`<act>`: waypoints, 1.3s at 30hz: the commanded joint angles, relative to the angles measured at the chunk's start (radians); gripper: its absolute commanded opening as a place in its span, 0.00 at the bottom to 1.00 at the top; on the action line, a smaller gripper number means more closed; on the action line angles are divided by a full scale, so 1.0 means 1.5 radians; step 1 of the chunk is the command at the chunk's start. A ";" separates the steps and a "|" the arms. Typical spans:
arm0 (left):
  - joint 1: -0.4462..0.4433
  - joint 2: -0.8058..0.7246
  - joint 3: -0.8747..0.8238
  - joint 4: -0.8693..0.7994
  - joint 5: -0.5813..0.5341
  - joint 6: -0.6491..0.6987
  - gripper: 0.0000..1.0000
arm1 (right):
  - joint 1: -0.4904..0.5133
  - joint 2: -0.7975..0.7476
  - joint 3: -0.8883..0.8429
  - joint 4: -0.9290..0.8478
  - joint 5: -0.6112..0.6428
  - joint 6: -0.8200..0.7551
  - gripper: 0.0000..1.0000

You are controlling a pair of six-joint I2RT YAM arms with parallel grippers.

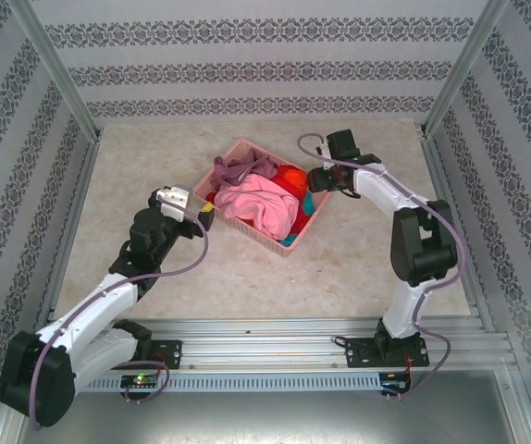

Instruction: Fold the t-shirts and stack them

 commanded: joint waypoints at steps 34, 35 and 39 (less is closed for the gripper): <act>-0.010 0.014 -0.010 0.009 0.069 -0.034 1.00 | 0.011 -0.194 0.007 -0.024 0.101 -0.004 0.68; -0.010 0.015 -0.012 0.018 0.070 -0.036 1.00 | 0.040 -0.203 0.001 -0.018 0.102 0.005 0.68; -0.010 0.017 -0.011 0.030 0.072 -0.035 1.00 | 0.159 -0.200 -0.002 -0.001 0.119 0.009 0.67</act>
